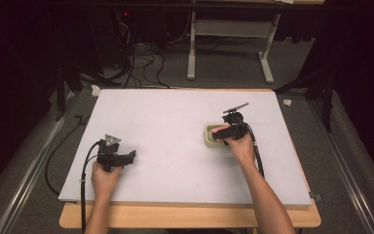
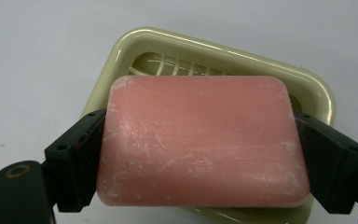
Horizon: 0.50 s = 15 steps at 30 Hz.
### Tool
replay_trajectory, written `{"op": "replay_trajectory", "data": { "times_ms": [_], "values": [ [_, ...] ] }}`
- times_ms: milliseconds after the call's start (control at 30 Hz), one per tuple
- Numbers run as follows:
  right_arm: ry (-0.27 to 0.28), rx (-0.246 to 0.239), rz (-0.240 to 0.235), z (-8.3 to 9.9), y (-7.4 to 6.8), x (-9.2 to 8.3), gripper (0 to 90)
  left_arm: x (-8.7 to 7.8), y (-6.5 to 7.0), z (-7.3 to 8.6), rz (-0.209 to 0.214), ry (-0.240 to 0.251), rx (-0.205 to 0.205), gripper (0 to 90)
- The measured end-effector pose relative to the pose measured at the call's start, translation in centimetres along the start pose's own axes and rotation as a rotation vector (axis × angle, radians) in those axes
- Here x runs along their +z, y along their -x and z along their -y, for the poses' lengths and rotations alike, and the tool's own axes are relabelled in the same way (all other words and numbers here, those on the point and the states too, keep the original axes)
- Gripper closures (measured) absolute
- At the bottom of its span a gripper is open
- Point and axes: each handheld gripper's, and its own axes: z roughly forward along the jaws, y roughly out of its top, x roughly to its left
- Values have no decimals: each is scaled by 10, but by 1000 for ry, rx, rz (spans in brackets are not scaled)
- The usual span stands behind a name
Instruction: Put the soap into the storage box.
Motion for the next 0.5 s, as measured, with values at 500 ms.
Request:
{"op": "replay_trajectory", "data": {
  "times_ms": [500],
  "values": [
    [-2,15,14,0,-1,2,132,0,0,0,0,0,0,173]
  ]
}}
